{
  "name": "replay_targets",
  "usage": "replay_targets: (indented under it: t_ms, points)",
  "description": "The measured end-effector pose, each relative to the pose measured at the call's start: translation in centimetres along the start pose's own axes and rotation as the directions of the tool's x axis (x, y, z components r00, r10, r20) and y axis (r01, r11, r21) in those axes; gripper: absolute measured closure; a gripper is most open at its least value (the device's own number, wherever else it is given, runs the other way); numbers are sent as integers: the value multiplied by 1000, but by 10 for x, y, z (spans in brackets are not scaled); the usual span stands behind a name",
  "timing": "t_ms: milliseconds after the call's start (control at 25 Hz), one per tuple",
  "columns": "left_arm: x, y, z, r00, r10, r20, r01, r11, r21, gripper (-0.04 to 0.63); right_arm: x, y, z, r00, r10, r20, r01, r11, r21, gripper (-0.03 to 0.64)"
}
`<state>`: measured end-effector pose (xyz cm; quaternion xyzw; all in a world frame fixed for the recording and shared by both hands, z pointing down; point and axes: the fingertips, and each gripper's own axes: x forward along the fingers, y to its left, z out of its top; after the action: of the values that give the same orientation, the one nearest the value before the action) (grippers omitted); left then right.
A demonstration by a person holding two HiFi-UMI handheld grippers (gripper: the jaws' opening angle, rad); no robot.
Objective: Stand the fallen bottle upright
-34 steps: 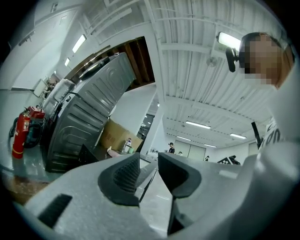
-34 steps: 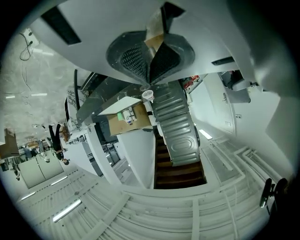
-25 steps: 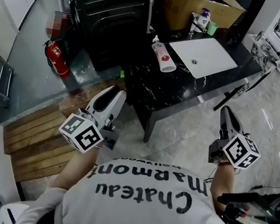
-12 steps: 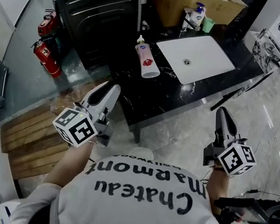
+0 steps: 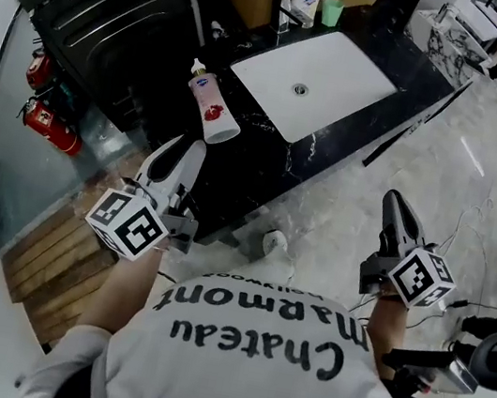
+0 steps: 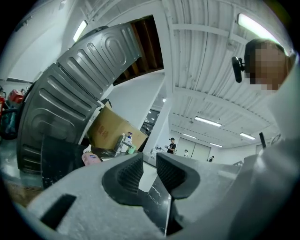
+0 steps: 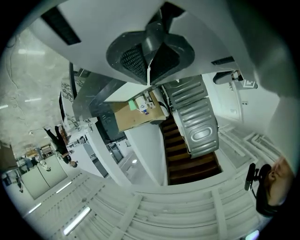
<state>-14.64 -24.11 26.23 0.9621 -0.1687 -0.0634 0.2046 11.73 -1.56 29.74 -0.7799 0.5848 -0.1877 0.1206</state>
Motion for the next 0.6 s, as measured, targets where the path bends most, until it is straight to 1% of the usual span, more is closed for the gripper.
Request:
replay_targets:
  t_ms: [120,240,400,480,560,600]
  points:
    - [23,4,-7,1000,7,-20,-6,999,45,503,23,-15,8,1000,20,6,-20,998,66,592]
    - [45,17,-10,999,31,-21,-30,999,42,503,49,-26,20,999,51,9,-51,994,91,592]
    - [69,42,0,994,102,37,-102,995,-11,503,97,-34,43,994,104,-21,-103,993,52,592]
    - [82,54,6,989,140,49,-139,990,-25,499,122,-35,58,990,134,-48,-133,991,26,592]
    - [93,66,8,984,177,31,-176,984,-40,449,146,-38,70,986,148,-77,-148,989,1,592]
    - [99,73,7,982,188,10,-187,981,-53,428,158,-40,76,984,153,-90,-155,988,-10,592]
